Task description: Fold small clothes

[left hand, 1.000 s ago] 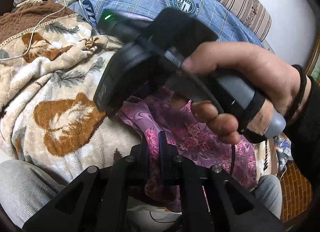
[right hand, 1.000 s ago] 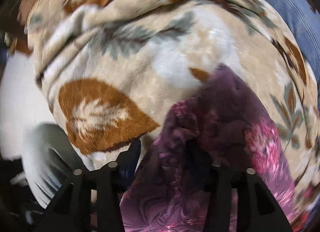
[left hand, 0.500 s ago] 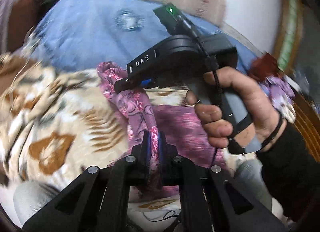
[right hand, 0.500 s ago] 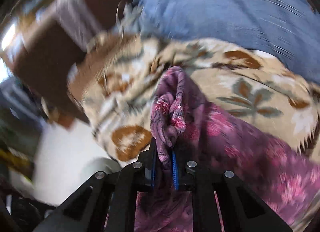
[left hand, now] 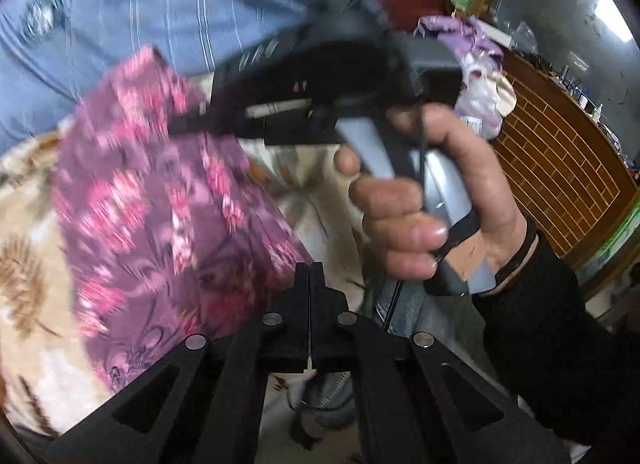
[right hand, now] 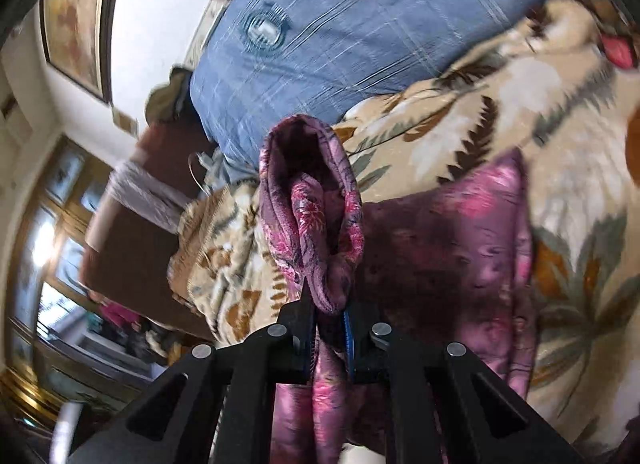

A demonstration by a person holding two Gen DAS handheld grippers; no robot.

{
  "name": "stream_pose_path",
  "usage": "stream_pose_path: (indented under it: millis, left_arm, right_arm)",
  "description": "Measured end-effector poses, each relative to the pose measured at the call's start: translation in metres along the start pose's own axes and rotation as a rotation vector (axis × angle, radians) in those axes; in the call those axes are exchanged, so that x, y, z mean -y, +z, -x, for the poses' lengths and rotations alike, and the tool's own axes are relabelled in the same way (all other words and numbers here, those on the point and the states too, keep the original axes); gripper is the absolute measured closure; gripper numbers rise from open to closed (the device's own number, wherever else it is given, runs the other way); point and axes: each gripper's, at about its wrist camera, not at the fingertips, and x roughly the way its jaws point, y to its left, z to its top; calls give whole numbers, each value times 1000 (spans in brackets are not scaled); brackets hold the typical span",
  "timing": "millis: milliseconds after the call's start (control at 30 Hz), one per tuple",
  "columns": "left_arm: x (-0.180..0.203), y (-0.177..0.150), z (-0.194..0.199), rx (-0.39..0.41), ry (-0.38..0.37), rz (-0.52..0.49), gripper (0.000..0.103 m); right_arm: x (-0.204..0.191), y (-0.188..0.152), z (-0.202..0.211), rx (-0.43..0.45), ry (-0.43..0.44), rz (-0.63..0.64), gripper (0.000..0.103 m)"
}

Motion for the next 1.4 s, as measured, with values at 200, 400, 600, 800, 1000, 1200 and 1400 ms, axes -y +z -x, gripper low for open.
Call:
stream_pose_path:
  millis: [200, 400, 600, 800, 1000, 1200, 1400]
  left_arm:
    - [0, 4, -3, -11, -1, 26, 103]
    - [-25, 3, -26, -103, -55, 94, 87]
    - [-31, 0, -30, -94, 20, 131, 47]
    - [-11, -3, -75, -247, 147, 51, 48]
    - [19, -1, -66, -194, 120, -27, 98]
    - [16, -14, -83, -273, 112, -21, 93]
    - [5, -16, -61, -235, -48, 79, 55]
  right_arm:
    - [46, -2, 2, 37, 61, -64, 93]
    - [68, -12, 11, 28, 18, -61, 93]
    - [87, -12, 2, -14, -63, -97, 82]
    - [90, -13, 4, -3, -49, -110, 79]
    - [84, -12, 17, 44, -83, -96, 95]
    - [92, -10, 28, 80, -177, -85, 93]
    - [84, -12, 58, 218, -65, -59, 69]
